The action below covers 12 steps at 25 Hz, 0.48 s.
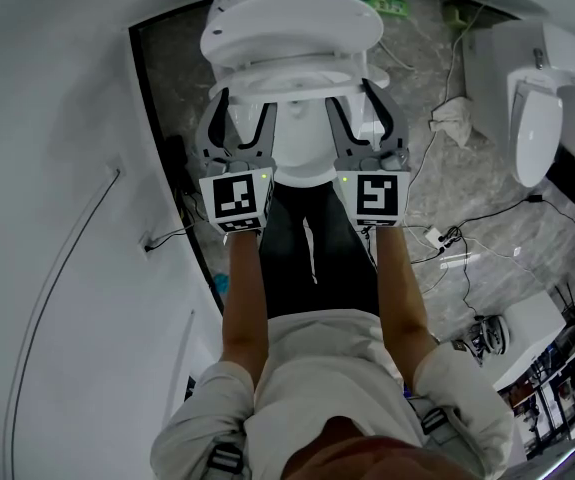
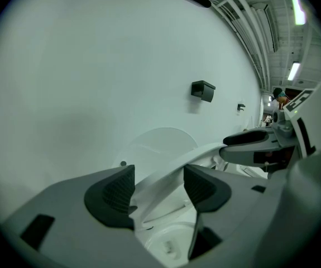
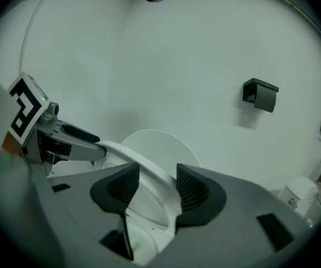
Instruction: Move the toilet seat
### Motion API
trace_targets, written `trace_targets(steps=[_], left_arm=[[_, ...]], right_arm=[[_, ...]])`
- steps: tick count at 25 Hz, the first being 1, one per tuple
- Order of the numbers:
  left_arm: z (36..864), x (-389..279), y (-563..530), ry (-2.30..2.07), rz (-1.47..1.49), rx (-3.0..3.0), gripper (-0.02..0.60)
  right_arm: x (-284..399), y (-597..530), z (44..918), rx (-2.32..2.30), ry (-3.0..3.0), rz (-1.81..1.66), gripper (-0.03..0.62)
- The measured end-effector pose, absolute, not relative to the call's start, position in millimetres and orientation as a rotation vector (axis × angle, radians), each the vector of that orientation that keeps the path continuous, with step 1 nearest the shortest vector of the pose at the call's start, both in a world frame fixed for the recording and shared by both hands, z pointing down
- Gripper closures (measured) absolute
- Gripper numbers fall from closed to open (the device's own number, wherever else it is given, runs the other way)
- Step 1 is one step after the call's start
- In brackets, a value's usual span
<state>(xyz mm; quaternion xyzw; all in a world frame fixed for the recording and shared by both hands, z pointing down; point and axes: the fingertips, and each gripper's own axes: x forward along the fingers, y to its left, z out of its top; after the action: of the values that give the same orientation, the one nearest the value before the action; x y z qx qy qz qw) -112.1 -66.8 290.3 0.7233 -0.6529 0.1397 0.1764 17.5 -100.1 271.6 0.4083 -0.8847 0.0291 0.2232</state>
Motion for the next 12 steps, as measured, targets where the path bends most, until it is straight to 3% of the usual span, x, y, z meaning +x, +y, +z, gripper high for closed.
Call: trace_targets(steps=[12], left_arm=[[286.5, -117.7, -90.4, -1.857, 0.423, 2.043, 0.29]], right_arm=[[11.5, -125.6, 267.1, 1.18, -2.447, 0.098, 0.368]])
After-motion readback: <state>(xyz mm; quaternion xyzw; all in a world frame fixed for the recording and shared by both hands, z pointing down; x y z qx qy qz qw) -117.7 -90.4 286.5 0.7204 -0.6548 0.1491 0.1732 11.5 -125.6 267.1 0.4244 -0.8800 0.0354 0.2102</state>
